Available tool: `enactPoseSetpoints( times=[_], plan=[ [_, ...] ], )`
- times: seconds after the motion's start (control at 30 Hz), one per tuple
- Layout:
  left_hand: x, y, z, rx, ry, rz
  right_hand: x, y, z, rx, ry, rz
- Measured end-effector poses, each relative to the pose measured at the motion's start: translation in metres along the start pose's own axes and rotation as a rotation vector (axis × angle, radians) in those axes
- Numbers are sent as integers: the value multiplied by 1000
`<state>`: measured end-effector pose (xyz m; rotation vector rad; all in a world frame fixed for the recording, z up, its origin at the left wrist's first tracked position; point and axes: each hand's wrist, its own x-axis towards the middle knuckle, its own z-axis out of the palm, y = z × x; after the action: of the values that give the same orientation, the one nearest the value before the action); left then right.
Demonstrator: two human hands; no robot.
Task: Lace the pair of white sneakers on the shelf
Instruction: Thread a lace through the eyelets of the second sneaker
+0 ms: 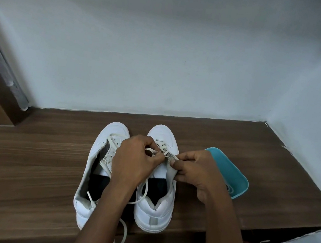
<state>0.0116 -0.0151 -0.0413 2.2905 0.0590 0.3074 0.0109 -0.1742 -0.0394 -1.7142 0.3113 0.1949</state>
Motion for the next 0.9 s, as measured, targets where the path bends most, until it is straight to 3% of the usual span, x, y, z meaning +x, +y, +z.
enactPoseSetpoints(
  times=[0.3,0.53,0.9],
  plan=[
    [4,-9,6,-38,-23,42,2,1,0,26,-12,1],
    [5,-18,18,-199,-41,-36,2,2,-1,35,-9,13],
    [-1,-13,21,-145,-2,9,0,0,-2,8,-26,-7]
  ],
)
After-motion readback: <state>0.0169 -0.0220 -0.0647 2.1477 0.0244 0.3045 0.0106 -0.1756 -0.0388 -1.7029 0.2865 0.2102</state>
